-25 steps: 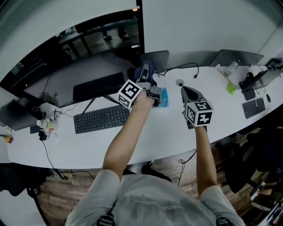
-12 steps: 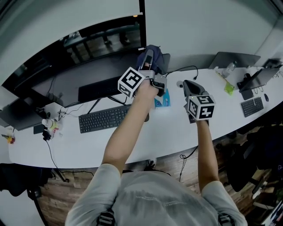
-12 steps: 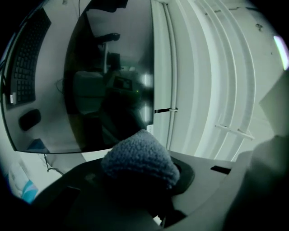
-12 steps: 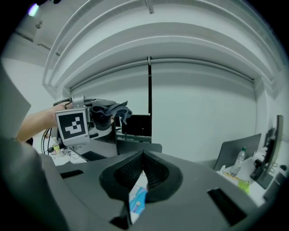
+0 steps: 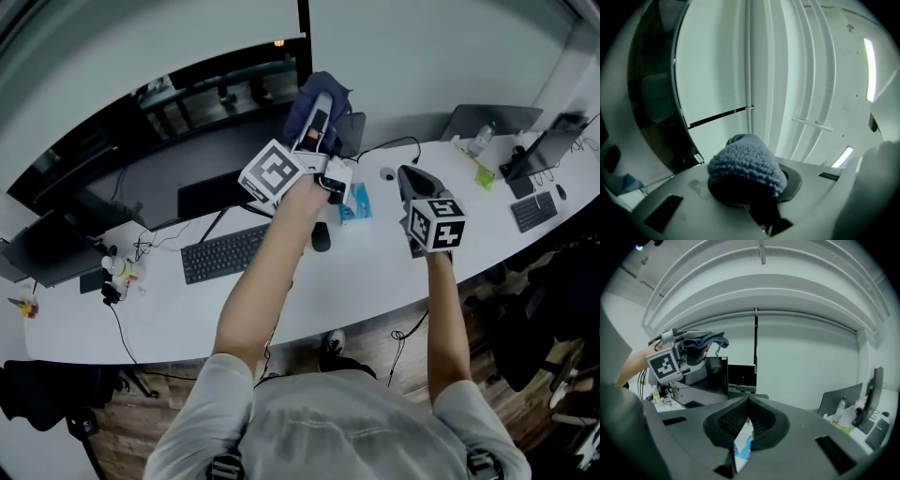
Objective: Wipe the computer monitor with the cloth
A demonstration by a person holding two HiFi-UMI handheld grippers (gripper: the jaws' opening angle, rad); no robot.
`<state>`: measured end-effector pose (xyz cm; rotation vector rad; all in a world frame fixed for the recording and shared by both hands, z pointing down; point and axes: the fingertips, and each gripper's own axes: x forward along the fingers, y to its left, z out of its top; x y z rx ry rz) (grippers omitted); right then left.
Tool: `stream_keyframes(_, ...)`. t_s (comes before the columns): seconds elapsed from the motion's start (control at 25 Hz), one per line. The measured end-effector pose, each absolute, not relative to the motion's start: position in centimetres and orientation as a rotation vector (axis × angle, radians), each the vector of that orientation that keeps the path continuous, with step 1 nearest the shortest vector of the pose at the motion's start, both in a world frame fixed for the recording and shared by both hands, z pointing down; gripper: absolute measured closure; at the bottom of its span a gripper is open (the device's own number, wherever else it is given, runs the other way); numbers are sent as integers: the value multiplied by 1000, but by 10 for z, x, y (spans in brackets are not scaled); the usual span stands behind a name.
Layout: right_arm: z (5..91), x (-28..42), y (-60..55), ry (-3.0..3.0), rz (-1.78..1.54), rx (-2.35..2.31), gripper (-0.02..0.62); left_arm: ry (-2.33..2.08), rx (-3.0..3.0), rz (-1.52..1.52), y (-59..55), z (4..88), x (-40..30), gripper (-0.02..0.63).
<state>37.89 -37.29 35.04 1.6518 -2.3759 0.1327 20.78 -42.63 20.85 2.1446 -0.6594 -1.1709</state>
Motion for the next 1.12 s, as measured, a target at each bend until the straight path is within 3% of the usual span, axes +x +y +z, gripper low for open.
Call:
stream_keyframes(0.6,332,279,-226,-2177,-137,1788,594,-1054,2956,-145,-269,311,80,549)
stream_keyframes(1.12,333,201,-109,-2133,-214,1771,594,-1084,3163,89,-149,331,14,549)
